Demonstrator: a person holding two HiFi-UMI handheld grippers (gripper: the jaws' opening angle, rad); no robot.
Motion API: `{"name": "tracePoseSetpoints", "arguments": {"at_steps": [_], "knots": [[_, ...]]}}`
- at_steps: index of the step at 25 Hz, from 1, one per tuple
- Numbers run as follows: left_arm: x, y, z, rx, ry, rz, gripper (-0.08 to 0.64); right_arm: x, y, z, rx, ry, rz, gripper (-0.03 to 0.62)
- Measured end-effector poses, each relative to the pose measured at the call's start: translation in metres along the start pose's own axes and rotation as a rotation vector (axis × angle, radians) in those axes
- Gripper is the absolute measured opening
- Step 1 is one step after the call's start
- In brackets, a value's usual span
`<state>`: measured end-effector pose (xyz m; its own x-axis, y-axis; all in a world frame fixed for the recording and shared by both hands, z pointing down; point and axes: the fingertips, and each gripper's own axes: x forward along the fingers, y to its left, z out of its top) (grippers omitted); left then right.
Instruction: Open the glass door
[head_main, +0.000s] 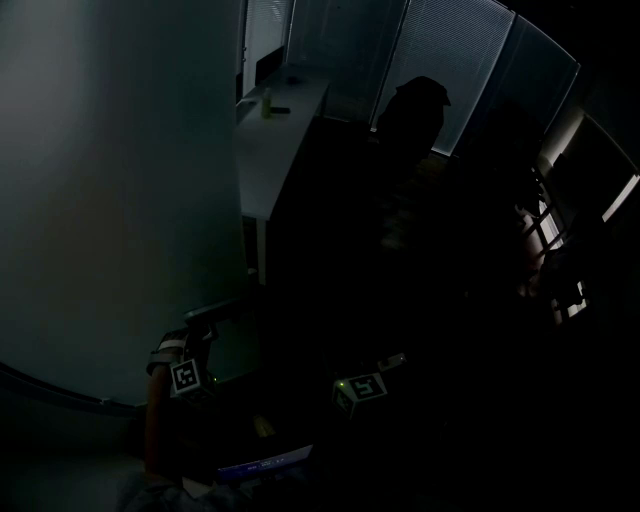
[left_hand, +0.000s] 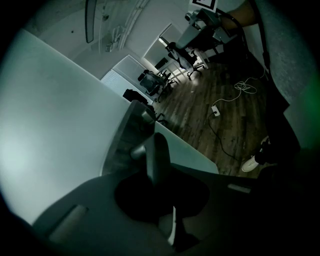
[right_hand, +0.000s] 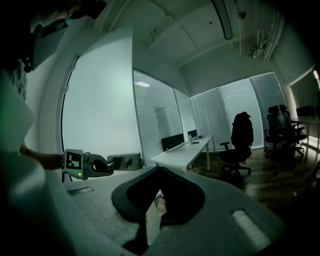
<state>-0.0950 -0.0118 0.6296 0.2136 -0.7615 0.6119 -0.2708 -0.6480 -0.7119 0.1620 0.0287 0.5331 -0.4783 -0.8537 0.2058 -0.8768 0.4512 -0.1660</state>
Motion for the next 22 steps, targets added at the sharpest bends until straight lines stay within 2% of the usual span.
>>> {"name": "tracePoseSetpoints", "arguments": {"at_steps": [22], "knots": [[-0.024, -0.025, 0.002, -0.018, -0.011, -0.045, 0.049, -0.011, -0.003, -0.004, 0.008, 0.003, 0.000, 0.002]]}}
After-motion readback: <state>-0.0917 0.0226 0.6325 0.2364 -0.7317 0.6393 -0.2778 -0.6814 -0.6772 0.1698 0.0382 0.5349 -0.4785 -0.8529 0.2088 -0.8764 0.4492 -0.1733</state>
